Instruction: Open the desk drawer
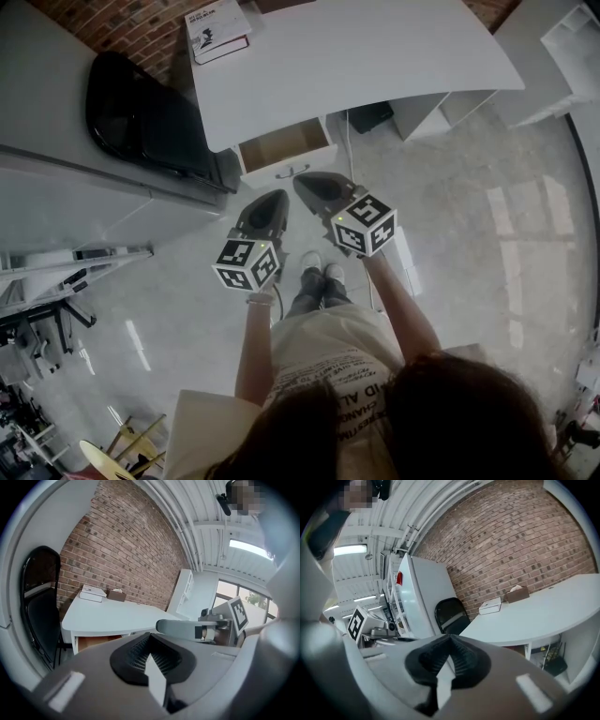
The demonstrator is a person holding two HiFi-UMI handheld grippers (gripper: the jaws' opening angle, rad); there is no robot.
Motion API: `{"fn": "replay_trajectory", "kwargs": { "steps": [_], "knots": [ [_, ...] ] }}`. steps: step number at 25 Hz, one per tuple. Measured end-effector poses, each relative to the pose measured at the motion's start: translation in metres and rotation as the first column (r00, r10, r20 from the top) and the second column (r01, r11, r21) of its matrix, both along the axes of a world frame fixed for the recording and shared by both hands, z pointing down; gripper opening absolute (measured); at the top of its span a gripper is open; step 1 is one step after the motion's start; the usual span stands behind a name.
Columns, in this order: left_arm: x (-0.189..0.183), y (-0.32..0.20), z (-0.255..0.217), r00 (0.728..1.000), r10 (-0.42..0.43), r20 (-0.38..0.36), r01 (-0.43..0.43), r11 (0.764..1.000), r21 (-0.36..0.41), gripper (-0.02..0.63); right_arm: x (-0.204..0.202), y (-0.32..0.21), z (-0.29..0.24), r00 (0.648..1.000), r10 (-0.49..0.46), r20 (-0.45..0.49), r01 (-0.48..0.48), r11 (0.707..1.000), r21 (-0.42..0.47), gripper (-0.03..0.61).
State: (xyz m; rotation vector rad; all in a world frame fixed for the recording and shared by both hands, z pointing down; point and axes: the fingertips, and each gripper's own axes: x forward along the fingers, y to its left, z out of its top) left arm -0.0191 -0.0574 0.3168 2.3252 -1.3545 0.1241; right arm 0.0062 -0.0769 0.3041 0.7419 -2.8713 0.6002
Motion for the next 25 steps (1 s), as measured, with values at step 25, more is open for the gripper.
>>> {"fn": "replay_trajectory", "kwargs": {
  "steps": [25],
  "knots": [
    [0.002,0.008,-0.005,1.0,0.022,0.0,-0.022,1.0,0.019,-0.002,-0.004,0.016,-0.002,0.998,-0.055,-0.012,0.055,0.997,0.051,0.003]
  ]
}}
